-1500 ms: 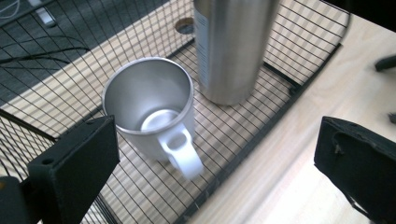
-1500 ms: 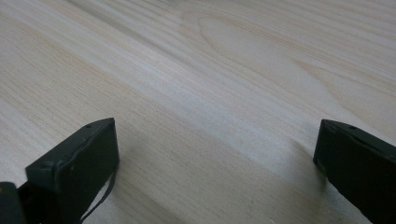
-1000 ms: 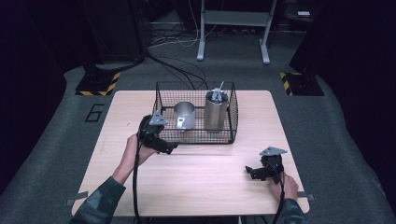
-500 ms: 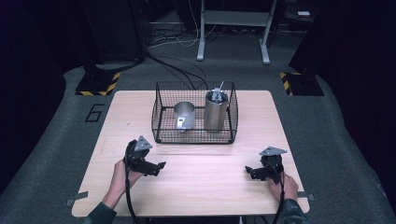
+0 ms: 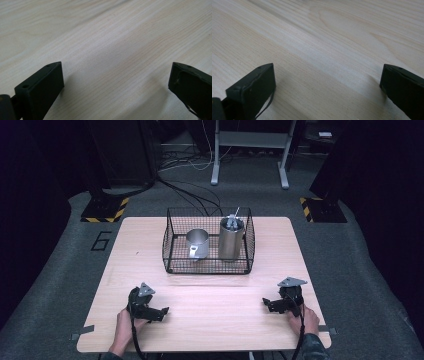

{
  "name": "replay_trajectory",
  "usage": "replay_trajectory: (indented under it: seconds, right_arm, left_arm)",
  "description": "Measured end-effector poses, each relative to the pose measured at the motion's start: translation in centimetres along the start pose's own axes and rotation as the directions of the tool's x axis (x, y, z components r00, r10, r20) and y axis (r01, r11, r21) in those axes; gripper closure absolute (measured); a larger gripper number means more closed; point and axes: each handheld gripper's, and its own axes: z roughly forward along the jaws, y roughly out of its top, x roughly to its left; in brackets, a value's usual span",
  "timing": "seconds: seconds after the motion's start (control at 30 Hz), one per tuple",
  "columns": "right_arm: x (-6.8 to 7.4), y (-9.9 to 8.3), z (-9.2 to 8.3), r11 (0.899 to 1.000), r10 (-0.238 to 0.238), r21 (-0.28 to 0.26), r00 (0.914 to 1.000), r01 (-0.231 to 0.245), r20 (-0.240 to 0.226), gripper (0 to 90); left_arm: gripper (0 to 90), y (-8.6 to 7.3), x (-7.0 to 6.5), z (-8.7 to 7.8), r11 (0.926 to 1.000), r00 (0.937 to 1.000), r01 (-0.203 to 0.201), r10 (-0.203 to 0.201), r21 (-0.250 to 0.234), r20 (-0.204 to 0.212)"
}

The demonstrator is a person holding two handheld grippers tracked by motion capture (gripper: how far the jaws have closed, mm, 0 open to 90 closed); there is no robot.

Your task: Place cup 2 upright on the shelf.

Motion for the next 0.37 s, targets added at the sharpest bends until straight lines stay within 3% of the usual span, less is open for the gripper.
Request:
replay_trajectory:
  seconds: [0.13, 0.37]
  right_arm:
    - [0.0, 0.0, 0.0, 1.0, 0.0, 0.0, 1.0, 0.0, 0.0, 0.0]
    - [0.01, -0.01, 0.0, 1.0, 0.002, 0.0, 1.0, -0.002, 0.001, 0.0]
  left_arm:
    - [0.1, -0.59, -0.18, 0.2, 0.9989, 0.9992, -0.005, 0.003, -0.047, -0.041]
    - [0.1, -0.55, -0.14, 0.17, 0.9992, 0.9987, -0.01, 0.008, -0.039, -0.051]
